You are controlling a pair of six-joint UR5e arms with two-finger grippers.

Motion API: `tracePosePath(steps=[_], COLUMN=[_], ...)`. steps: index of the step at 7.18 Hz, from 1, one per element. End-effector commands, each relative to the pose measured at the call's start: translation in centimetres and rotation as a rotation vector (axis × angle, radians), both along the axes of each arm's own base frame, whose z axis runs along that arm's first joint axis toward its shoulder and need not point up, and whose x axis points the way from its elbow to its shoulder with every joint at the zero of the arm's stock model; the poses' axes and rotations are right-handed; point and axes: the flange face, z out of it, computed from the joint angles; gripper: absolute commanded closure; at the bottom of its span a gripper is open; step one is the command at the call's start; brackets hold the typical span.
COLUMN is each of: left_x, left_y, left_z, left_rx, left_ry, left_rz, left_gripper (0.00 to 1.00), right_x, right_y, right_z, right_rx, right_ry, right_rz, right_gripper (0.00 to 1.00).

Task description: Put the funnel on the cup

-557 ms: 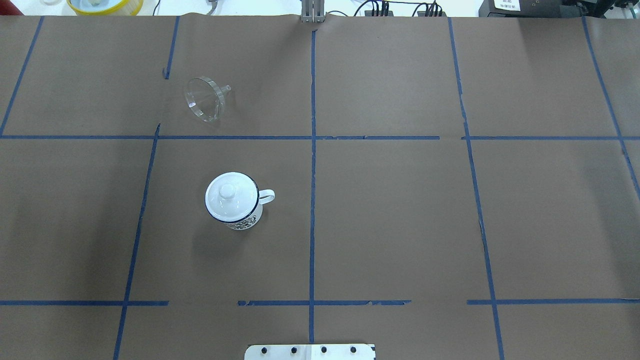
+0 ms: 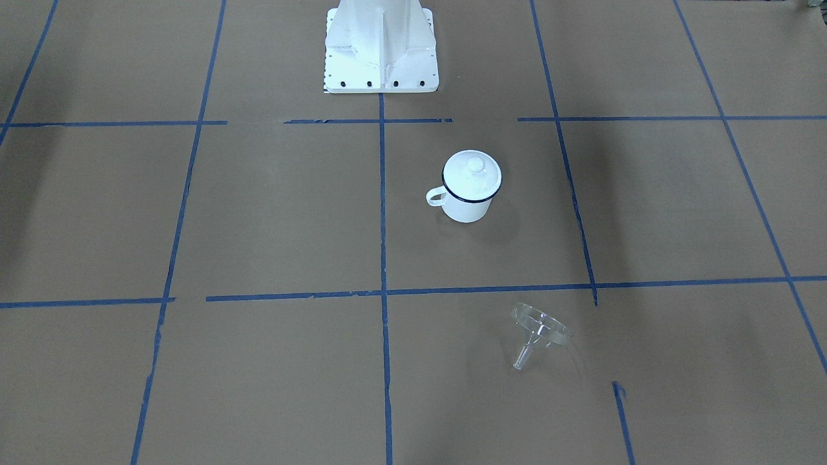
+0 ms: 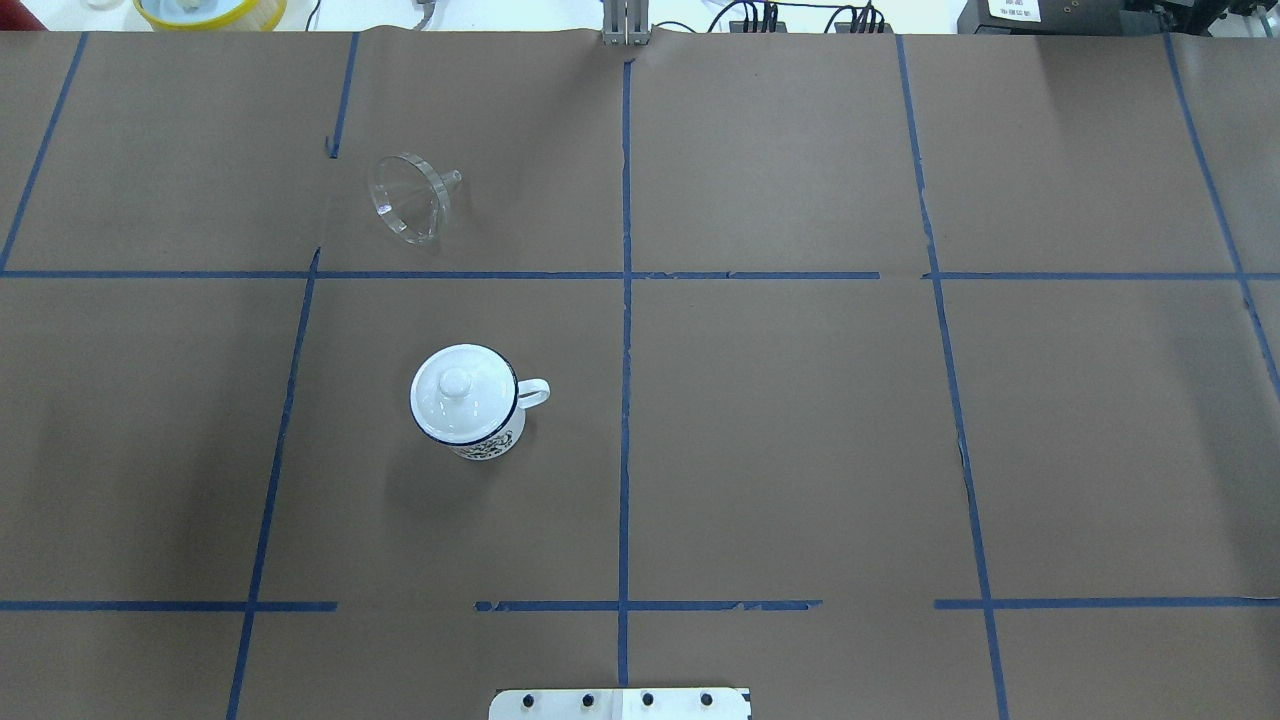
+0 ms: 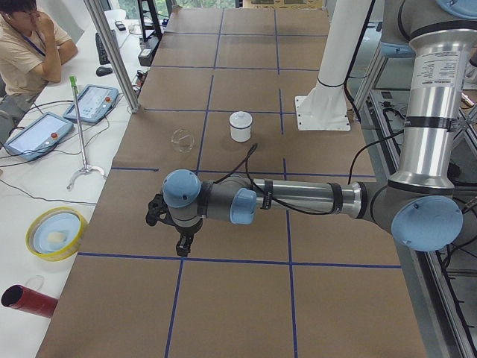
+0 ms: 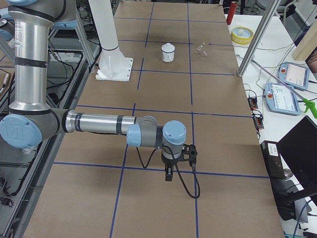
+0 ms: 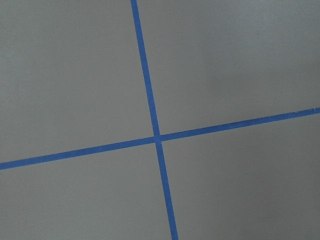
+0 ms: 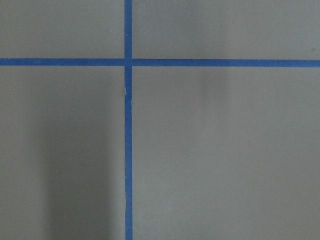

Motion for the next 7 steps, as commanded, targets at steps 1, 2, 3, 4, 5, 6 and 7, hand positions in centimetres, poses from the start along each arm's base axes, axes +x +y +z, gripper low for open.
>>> tracePosePath(steps=[1,2,3,4,5,6,7], left_x=[-0.1,-0.2,-0.1,0.0,0.1,0.9,2.3], left_y=[1.4,3.4,4.1,4.1,4.3,2.8,0.7], left_z=[0.8,1.2,1.8,1.7,1.8,0.2,-3.2], left_rx=[0.000,-0.003,-0.008,0.014,-0.045,-0.123,-0.214], left_ry=[-0.005,-0.007,-0.003,-0.002,0.001,0.021,0.063], left_rz=[0.001,-0.007,-0.003,-0.005,-0.056,-0.141,-0.270], left_gripper=[0.00,0.00,0.00,0.00,0.00,0.00,0.00], right_x=[0.0,0.0,0.0,0.0,0.0,0.0,0.0], right_y=[0.0,0.0,0.0,0.0,0.0,0.0,0.0], right_z=[0.0,0.0,0.1,0.0,0.1,0.1,0.0], right_rx=[0.000,0.000,-0.001,0.000,-0.001,-0.001,0.000], right_ry=[0.000,0.000,0.000,0.000,0.000,0.000,0.000], right_rz=[0.000,0.000,0.000,0.000,0.000,0.000,0.000], right_gripper=[0.00,0.00,0.00,0.00,0.00,0.00,0.00])
